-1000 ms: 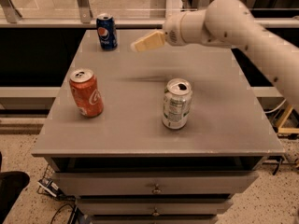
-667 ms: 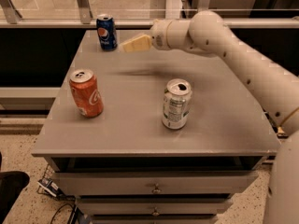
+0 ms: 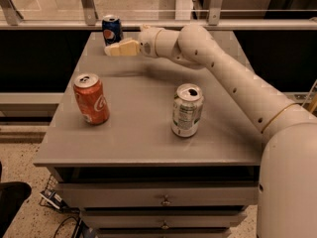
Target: Knock pepsi can over
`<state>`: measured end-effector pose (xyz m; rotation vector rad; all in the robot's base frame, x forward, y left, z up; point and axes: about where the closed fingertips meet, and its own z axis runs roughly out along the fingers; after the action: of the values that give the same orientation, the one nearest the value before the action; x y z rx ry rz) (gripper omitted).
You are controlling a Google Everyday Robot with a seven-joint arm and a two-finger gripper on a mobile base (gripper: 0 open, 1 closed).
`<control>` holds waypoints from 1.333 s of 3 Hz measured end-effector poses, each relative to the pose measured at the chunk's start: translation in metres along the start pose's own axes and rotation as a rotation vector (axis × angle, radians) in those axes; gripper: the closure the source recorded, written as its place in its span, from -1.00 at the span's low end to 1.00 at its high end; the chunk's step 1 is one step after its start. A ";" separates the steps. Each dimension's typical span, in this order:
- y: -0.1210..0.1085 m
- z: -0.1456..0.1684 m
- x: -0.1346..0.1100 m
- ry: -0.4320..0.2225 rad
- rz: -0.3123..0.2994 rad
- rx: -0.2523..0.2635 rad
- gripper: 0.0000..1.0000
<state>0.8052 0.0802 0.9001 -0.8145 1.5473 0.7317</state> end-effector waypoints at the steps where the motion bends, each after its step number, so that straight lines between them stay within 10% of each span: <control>1: 0.015 0.022 -0.005 -0.008 -0.005 -0.026 -1.00; 4: 0.021 0.057 -0.003 0.021 -0.007 0.032 -1.00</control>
Offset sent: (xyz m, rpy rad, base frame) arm 0.0028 0.0516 0.0034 -0.0109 0.0173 -0.0368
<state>0.8198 0.1393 0.8960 -0.8058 1.5707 0.6930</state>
